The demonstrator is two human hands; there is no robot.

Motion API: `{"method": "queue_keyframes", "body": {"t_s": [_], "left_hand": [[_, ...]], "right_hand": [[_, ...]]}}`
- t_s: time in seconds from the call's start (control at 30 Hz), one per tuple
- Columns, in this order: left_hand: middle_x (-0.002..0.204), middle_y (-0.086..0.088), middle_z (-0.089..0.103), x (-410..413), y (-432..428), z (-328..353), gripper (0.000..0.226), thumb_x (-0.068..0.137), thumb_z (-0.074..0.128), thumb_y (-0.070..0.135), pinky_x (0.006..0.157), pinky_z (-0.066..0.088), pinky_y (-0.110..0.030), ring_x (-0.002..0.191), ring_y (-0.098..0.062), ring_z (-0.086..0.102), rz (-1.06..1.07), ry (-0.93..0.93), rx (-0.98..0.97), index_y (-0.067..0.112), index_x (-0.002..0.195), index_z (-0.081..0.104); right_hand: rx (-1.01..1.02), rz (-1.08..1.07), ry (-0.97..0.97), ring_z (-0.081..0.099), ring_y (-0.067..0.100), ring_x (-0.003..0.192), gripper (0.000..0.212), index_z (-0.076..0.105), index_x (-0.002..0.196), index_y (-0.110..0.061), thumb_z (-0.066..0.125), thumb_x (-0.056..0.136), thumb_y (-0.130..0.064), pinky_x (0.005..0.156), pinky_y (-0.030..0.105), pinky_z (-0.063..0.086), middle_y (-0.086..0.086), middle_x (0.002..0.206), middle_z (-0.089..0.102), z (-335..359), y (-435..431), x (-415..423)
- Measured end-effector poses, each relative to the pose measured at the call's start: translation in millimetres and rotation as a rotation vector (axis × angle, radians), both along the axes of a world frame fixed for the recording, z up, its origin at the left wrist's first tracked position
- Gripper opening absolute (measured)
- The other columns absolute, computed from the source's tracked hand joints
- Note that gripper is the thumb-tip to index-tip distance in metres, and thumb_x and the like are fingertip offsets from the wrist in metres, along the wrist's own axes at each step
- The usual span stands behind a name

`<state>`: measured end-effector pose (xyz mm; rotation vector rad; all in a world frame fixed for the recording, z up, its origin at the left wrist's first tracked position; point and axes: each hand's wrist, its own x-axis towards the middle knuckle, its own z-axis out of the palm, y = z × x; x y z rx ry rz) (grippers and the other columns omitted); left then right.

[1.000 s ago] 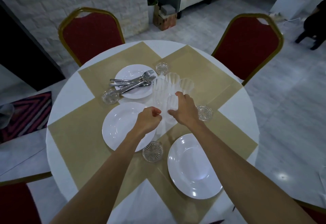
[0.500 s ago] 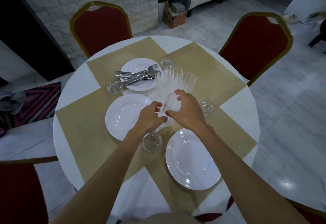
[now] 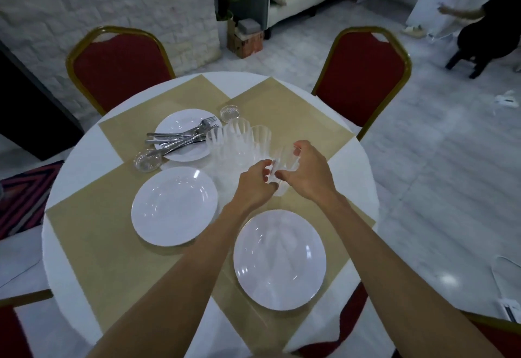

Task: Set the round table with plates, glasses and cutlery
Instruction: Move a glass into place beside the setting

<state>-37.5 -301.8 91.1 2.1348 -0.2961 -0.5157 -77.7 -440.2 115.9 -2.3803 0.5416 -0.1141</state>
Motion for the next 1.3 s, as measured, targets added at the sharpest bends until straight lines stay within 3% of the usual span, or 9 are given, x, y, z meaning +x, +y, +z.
{"method": "queue_keyframes", "body": {"t_s": [0.1,0.23,0.43,0.6,0.8,1.3], "left_hand": [[0.129,-0.001,0.063,4.1,-26.6,-4.8,0.060,0.084,0.066,0.011,0.072,0.037,-0.002,0.106,-0.012,0.061,-0.027,-0.005,0.027,0.017,0.141,0.050],[0.132,-0.007,0.061,13.9,-54.4,-12.5,0.060,0.084,0.058,0.002,0.089,0.042,-0.018,0.117,-0.018,0.060,-0.044,0.047,0.027,0.016,0.142,0.048],[0.134,-0.009,0.060,27.5,-76.1,-21.4,0.062,0.084,0.051,-0.002,0.092,0.040,-0.019,0.122,-0.019,0.057,-0.033,0.085,0.032,0.013,0.144,0.046],[0.134,-0.006,0.060,25.2,-84.2,-27.5,0.060,0.084,0.049,-0.002,0.102,0.042,-0.024,0.124,-0.018,0.056,0.018,0.112,0.022,0.012,0.142,0.048],[0.129,-0.003,0.064,26.3,-83.8,-29.7,0.052,0.087,0.044,-0.001,0.104,0.043,-0.025,0.122,-0.016,0.058,0.129,0.081,0.010,0.012,0.135,0.056],[0.134,-0.005,0.061,21.2,-70.6,-26.3,0.053,0.088,0.044,-0.005,0.103,0.041,-0.026,0.124,-0.020,0.057,0.055,0.099,0.086,0.013,0.136,0.055]], "right_hand": [[-0.019,-0.029,0.011,0.054,0.021,0.120,0.076,0.043,0.137,-0.018,0.084,0.076,-0.035,0.096,0.037,0.049,-0.001,0.133,0.055,-4.1,-26.1,6.8],[-0.015,-0.052,0.028,0.055,0.022,0.121,0.077,0.043,0.139,-0.018,0.084,0.076,-0.035,0.094,0.036,0.048,0.000,0.136,0.055,-13.6,-53.5,19.6],[-0.015,-0.041,0.059,0.053,0.024,0.124,0.079,0.041,0.141,-0.017,0.084,0.076,-0.032,0.096,0.040,0.048,0.002,0.137,0.054,-28.6,-72.4,37.0],[-0.015,-0.034,0.068,0.053,0.024,0.125,0.079,0.042,0.140,-0.016,0.084,0.076,-0.032,0.096,0.039,0.049,0.003,0.137,0.055,-39.5,-77.4,39.0],[-0.022,0.024,0.057,0.053,0.024,0.123,0.079,0.044,0.138,-0.014,0.085,0.074,-0.036,0.092,0.036,0.048,0.005,0.133,0.057,-36.3,-77.4,45.7],[-0.052,0.057,0.095,0.054,0.024,0.117,0.075,0.042,0.135,-0.017,0.084,0.075,-0.034,0.090,0.044,0.051,0.003,0.129,0.056,-49.1,-68.7,36.1]]}}
